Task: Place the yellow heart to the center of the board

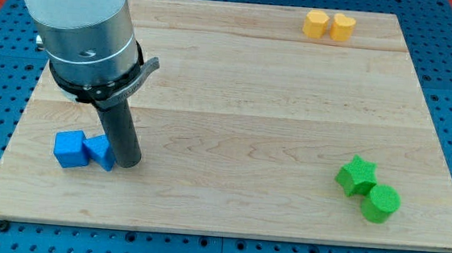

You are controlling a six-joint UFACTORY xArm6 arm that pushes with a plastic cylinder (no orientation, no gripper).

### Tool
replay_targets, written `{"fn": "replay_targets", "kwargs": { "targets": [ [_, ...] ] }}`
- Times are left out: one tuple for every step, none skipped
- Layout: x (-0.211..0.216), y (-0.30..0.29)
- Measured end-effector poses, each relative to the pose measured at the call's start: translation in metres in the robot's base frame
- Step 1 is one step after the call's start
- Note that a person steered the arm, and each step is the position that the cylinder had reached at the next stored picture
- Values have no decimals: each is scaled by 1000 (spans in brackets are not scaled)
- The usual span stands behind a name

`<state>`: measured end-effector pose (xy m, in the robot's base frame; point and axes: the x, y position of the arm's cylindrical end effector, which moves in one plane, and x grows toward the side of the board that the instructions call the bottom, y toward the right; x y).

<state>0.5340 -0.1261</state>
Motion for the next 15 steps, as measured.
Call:
{"fn": "replay_targets", "kwargs": {
  "targets": [
    [1,0],
    [2,0],
    [6,-3],
    [29,15],
    [56,47],
    [18,79],
    [-38,101],
    [-97,114],
    [-137,154],
    [-137,265],
    [-144,357],
    [-195,401],
    [-243,419],
    [-279,427],
    [-306,383]
  ]
}}
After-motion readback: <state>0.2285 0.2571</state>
